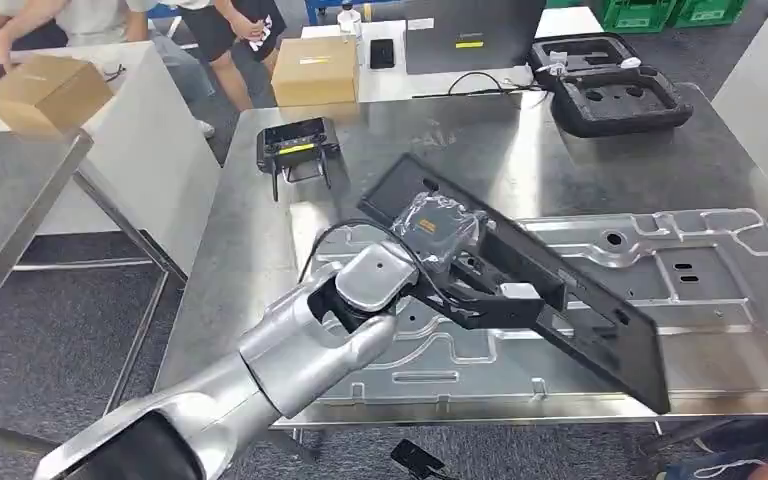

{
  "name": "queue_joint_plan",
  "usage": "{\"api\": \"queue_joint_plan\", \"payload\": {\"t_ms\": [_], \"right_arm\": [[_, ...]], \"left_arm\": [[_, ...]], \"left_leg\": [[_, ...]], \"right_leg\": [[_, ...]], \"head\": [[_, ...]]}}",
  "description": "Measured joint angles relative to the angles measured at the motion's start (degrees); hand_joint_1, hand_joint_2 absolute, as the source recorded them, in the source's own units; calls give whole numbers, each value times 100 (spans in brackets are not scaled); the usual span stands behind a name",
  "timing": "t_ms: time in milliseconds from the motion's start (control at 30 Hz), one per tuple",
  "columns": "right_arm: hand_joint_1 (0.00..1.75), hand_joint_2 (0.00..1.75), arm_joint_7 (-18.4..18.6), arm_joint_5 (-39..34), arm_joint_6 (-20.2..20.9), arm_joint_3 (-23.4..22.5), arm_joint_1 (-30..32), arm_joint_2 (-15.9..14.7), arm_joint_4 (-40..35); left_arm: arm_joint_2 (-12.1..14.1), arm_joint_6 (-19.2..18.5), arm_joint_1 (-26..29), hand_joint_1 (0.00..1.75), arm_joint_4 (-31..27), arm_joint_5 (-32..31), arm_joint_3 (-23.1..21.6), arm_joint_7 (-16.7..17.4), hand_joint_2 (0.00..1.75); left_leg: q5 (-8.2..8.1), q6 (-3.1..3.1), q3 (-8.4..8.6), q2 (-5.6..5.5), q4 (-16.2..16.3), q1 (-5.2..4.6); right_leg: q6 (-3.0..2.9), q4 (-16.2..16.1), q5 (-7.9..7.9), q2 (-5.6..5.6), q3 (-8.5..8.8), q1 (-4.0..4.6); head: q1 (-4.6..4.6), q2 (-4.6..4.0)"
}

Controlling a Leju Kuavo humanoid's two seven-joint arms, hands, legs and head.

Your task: Take the parts from the cabinet and place them on the table.

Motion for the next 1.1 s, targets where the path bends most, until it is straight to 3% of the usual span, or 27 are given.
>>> {"api": "queue_joint_plan", "payload": {"t_ms": [67, 100, 133, 167, 233, 267, 300, 333, 400, 467, 500, 567, 633, 667, 733, 767, 800, 833, 867, 900, 1000, 1033, 1100], "right_arm": [[0, 0, 2, 0, 0, -2, 2, -6, 2], [0, 0, 2, 0, 0, -2, 4, -11, 2], [0, 0, 4, 2, 0, -2, 4, -15, 2], [0, 0, 9, 0, 0, 0, 4, -15, 2], [0, 0, 9, 0, 0, -2, 2, -15, 2], [0, 0, 9, 0, -2, 0, 0, -15, 2], [0, 0, 9, 0, -6, -2, 5, 0, 0], [0, 0, 11, 0, -11, -2, 3, 29, 2], [0, 0, 33, 0, -28, -2, 15, -33, 7], [0, 0, 26, 0, -46, -2, 11, -18, 7], [0, 0, 26, -2, -46, 0, 19, -31, 7], [0, 0, 28, -2, -50, 0, 39, -33, 7], [0, 0, 41, -2, -63, 0, 65, -72, 11], [0, 0, 41, -2, -63, 0, 73, -87, 11], [0, 0, 42, -2, -66, 0, 86, -114, 13], [0, 0, 42, 0, -68, 0, 91, -125, 13], [0, 0, 42, 4, -74, 0, 101, -146, 15], [0, 0, 39, 7, -77, 0, 116, -151, 15], [0, 0, 39, 7, -83, 0, 146, -136, 13], [0, 0, 24, 7, -90, -2, 143, -146, 11], [0, 0, 26, 13, -92, -2, 165, -142, 17], [0, 0, 28, 26, -92, -2, 170, -142, 18], [0, 0, 28, 50, -118, -2, 172, -162, 18]], "left_arm": [[-2, 18, -12, 0, 0, 196, 39, -39, 0], [0, 22, -4, 0, 4, 238, 39, -52, 0], [0, 28, 4, 0, 18, 268, 41, -52, 0], [0, 48, 3, 0, 33, 277, 48, -50, 0], [0, 113, -5, 0, 37, 275, 61, 0, 0], [0, 162, -22, 0, 42, 275, 81, 57, 0], [0, 220, -44, 0, 55, 279, 109, 102, 0], [0, 269, -50, 0, 63, 284, 142, 134, 0], [18, 367, -79, 0, 96, 279, 223, 173, 0], [59, 406, -79, 0, 127, 279, 295, 229, 0], [70, 443, -85, 0, 144, 282, 362, 278, 0], [105, 507, -135, 0, 160, 288, 431, 350, 0], [178, 616, -121, 0, 171, 279, 500, 474, 0], [249, 664, -119, 0, 188, 271, 541, 524, 0], [328, 730, -121, 0, 205, 257, 623, 588, 0], [372, 759, -127, 0, 205, 249, 656, 603, 0], [442, 800, -145, 0, 205, 240, 704, 656, 0], [481, 815, -163, 0, 205, 240, 748, 671, 0], [542, 833, -188, 0, 205, 242, 800, 689, 0], [597, 837, -205, 0, 201, 242, 844, 691, 0], [762, 837, -213, 0, 201, 244, 955, 776, 0], [813, 839, -214, 0, 197, 244, 988, 798, 0], [894, 839, -219, 0, 175, 249, 1067, 837, 0]], "left_leg": [[-367, -44, -418, 6, 905, 9], [-498, -34, -630, 6, 1313, 8], [-513, 3, -782, 4, 1545, -1], [-422, 59, -754, 4, 1428, -21], [-78, 198, -468, 0, 774, -77], [253, 360, -143, -1, 83, -159], [403, 525, 75, 5, -402, -262], [356, 590, 151, 48, -463, -265], [408, 544, 197, 71, -557, -308], [443, 558, 252, 74, -650, -299], [517, 478, 351, 90, -797, -233], [541, 499, 352, 89, -812, -201], [540, 497, 346, 85, -811, -200], [550, 487, 341, 85, -805, -197], [553, 474, 330, 81, -787, -181], [549, 466, 321, 75, -756, -161], [519, 423, 300, 72, -683, -126], [489, 380, 266, 74, -611, -120], [489, 345, 204, 64, -592, -182], [493, 332, 136, 65, -481, -183], [527, 299, 85, 66, -500, -165], [454, 263, 64, 56, -435, -149], [19, 149, -139, 55, 84, -98]], "right_leg": [[-3, -2, -1, -22, 4, 14], [-7, -2, -6, -26, 6, 31], [-10, -2, -9, -24, 7, 62], [-11, -3, -12, -21, 14, 88], [-21, -10, -19, -7, 37, 151], [-34, -24, -26, -6, 69, 197], [-46, -56, -23, -8, 93, 171], [-37, -69, -25, -19, 96, 202], [-43, -115, -10, -12, 123, 165], [-9, -166, 8, -37, 165, 177], [9, -89, -78, -58, 161, 183], [37, 487, -460, -55, -95, 205], [77, 1314, -826, -57, -464, 181], [104, 1613, -888, -58, -599, 176], [138, 1352, -691, -63, -458, 158], [163, 912, -458, -67, -227, 146], [208, 168, -111, -70, 168, 121], [243, -176, -86, -70, 307, 105], [228, -56, -114, -32, 266, 131], [82, -83, -57, -13, 217, 118], [-33, -74, 5, -22, 164, 136], [-77, -83, 30, -26, 139, 112], [-166, -84, 87, -21, 73, 80]], "head": [[0, 0], [-2, 0], [-4, 0], [-4, 0], [-4, 0], [-4, 0], [-2, 0], [20, 0], [2, 0], [0, 0], [-2, 0], [4, 0], [13, 0], [13, 0], [13, 0], [13, 0], [13, 0], [13, 0], [28, -2], [26, 0], [15, 0], [18, 0], [9, 0]]}}
